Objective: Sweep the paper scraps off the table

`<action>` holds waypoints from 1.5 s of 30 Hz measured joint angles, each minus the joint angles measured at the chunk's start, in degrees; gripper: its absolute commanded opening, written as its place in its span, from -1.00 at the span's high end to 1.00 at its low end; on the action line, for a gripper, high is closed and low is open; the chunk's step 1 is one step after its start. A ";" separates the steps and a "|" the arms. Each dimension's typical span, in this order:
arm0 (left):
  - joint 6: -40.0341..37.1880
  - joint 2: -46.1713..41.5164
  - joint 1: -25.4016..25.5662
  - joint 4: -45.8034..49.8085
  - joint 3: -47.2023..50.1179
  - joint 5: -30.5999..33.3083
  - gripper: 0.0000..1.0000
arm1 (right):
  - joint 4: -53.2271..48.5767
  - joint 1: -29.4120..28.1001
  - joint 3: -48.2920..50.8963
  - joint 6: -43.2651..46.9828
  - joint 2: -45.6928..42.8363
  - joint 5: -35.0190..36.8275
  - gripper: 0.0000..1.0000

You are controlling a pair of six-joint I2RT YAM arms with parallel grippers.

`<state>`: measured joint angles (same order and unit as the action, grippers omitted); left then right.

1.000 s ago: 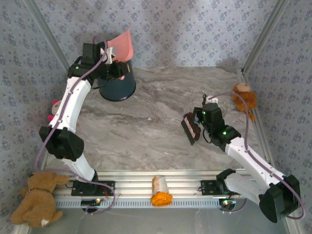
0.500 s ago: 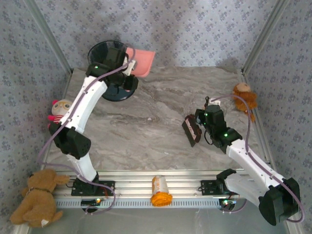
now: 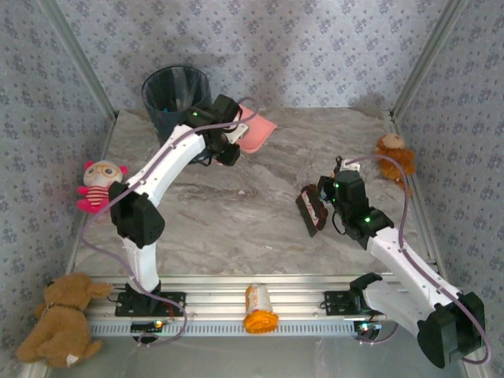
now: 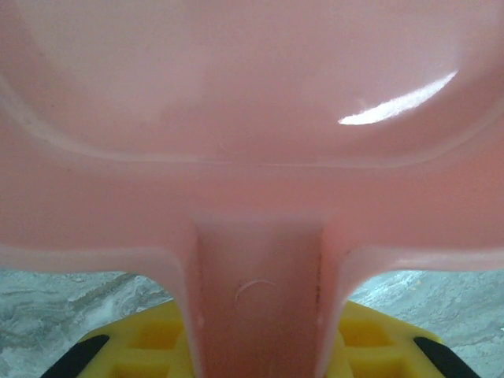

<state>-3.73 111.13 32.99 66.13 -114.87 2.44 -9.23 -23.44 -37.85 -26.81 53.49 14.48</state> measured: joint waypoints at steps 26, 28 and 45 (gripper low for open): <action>-1.42 12.13 4.20 -1.90 8.55 -1.55 1.00 | -0.04 0.98 0.55 0.00 -1.77 0.04 1.00; -1.42 12.87 4.26 -1.90 8.55 -1.95 1.00 | -0.07 1.09 0.55 0.00 -1.77 0.04 1.00; -1.86 17.68 4.63 -1.81 8.55 -5.66 0.79 | -0.04 1.36 0.55 0.00 -1.77 0.04 1.00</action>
<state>-5.58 128.81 37.63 64.31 -106.32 -3.22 -9.28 -22.09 -37.30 -26.81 51.72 14.52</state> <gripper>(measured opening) 0.262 0.266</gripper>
